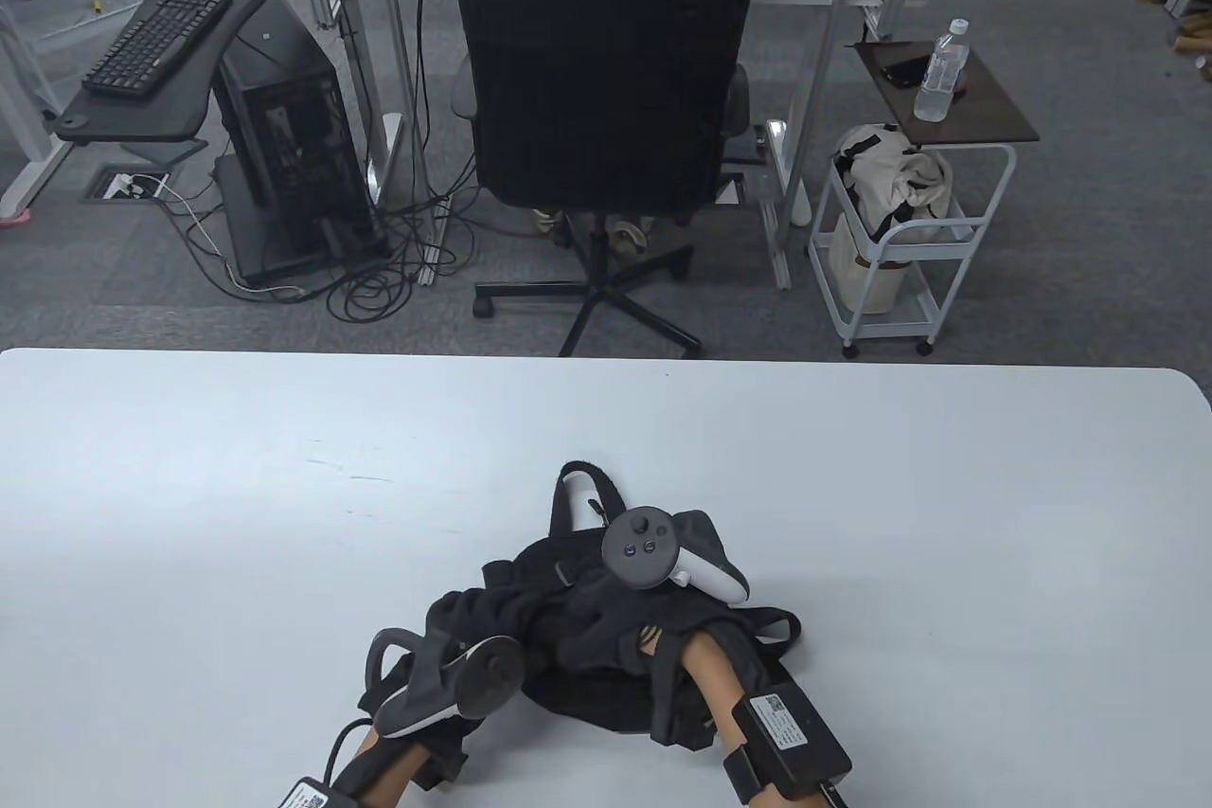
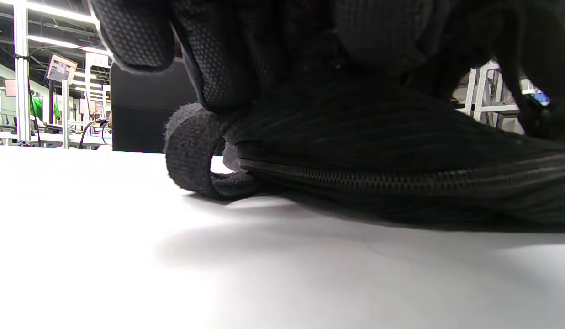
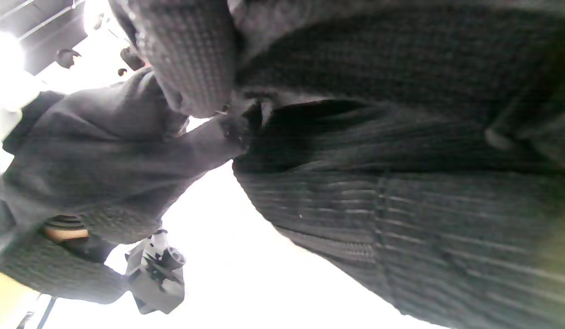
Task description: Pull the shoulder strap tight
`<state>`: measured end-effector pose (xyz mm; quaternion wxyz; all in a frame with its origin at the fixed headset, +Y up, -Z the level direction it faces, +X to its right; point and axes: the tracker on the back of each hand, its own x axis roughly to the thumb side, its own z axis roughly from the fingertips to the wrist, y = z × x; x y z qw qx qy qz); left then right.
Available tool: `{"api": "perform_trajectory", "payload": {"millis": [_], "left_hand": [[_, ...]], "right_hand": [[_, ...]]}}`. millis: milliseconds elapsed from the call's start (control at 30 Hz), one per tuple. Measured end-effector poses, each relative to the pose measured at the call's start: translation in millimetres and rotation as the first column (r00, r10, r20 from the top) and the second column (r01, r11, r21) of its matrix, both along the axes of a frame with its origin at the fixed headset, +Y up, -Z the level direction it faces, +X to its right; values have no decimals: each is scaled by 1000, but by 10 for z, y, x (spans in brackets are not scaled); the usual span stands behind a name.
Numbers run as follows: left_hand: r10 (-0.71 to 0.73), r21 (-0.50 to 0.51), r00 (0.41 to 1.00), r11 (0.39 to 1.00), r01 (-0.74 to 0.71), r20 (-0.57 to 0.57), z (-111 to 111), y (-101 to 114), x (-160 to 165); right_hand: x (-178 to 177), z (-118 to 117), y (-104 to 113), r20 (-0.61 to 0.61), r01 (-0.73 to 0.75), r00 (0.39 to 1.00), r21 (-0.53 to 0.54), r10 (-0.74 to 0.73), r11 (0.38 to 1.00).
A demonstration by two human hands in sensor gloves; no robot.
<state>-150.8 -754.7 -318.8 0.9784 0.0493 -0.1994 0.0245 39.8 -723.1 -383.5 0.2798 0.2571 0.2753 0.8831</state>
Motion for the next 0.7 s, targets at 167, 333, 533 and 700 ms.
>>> {"api": "perform_trajectory", "payload": {"millis": [167,333,533,700], "left_hand": [[-20,-3,1000,1000,20,7,8,-4,2],[-27,-14,1000,1000,27,4,-1,-6,-34],[-27,-10,1000,1000,27,12,21,46,-46],[-110,11,994,994,110,5,40,23,-30]], "right_hand": [[91,-56,-105,28,62,998,-81,-60,995],[122,-52,-104,4,-18,1000,-167,18,986],[173,-59,-42,42,-249,967,-64,252,966],[185,-30,-36,-65,-277,961,-175,269,945]]}}
